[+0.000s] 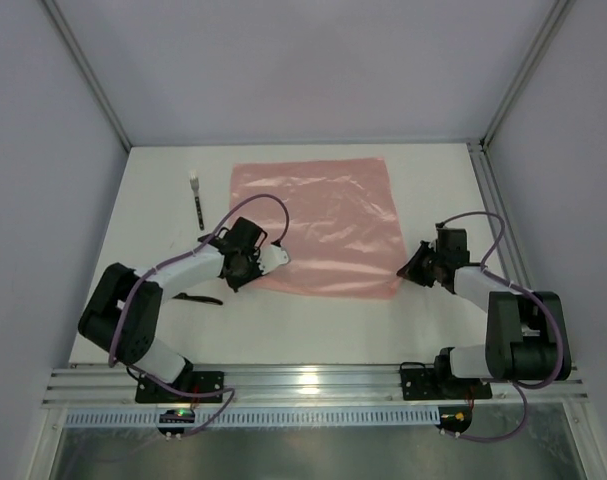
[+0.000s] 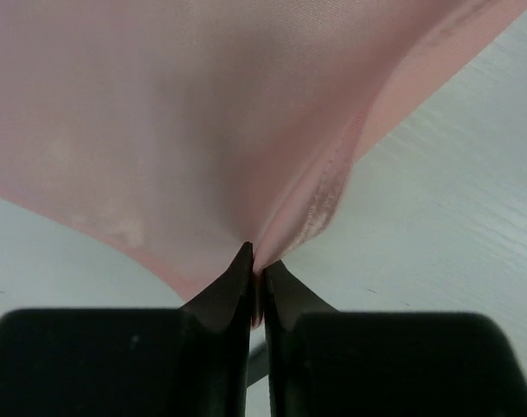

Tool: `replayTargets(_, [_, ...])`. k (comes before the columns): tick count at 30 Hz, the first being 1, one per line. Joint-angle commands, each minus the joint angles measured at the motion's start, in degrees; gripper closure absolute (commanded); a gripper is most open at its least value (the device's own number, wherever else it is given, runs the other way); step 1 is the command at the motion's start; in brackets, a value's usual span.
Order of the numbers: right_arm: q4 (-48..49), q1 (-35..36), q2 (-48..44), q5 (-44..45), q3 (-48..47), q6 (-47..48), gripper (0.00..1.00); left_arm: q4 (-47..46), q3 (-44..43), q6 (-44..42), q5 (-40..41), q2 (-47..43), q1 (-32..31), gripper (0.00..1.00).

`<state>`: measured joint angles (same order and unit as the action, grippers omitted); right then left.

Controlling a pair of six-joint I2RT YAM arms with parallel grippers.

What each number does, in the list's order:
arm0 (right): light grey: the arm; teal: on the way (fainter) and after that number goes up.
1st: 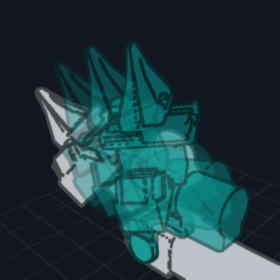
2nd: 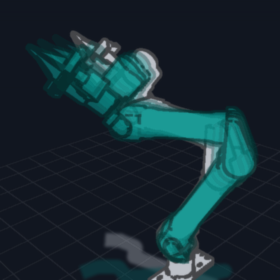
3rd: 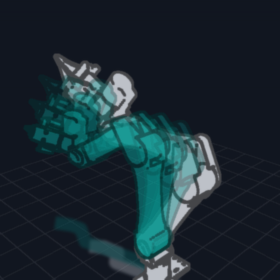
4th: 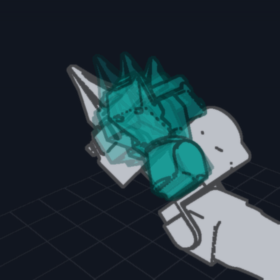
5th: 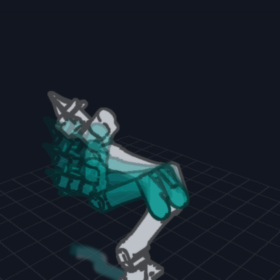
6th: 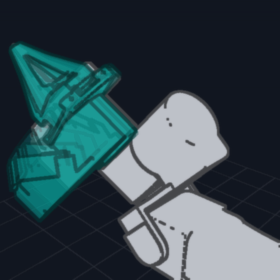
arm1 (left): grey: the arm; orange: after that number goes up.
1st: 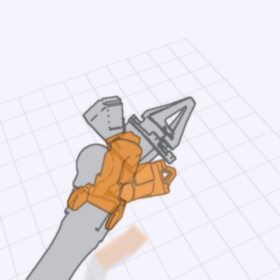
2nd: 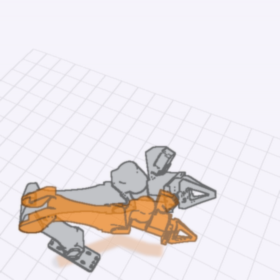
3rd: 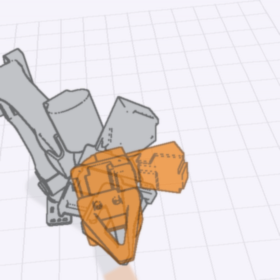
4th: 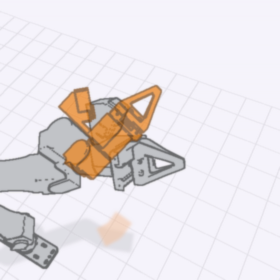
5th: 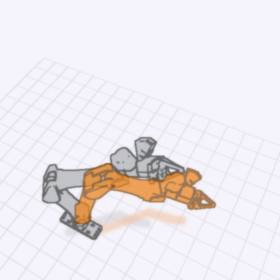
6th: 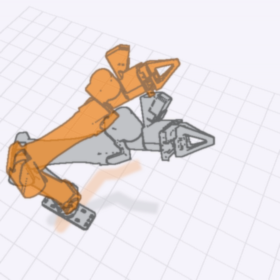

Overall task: Fold the napkin into a case and place the utensils inside
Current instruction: Flatten out the crumpled napkin at the center of the board, then pick up the flattened napkin from the center of the board.

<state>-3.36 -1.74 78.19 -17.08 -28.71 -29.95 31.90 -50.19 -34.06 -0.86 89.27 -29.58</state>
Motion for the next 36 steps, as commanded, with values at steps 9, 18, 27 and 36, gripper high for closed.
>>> replayTargets(9, [-14.1, -0.3, -22.9, 13.1, 4.4, -1.6, 0.49, 18.4, 0.7, -2.3, -7.3, -15.8, -2.0, 0.41])
replayTargets(18, [-24.8, 0.3, -33.5, 19.5, -1.3, 1.7, 0.46, 20.1, 0.5, 2.0, 1.3, -22.8, -2.0, 0.38])
replayTargets(27, [-24.5, 0.3, -24.2, 12.1, -0.7, 2.8, 0.46, 6.4, 7.6, 7.2, 9.1, -18.4, -8.6, 0.32])
replayTargets(36, [-21.4, 0.3, -16.9, 7.7, -0.1, 1.3, 0.52, -8.2, 12.1, 9.4, 13.8, -15.8, -14.8, 0.27])
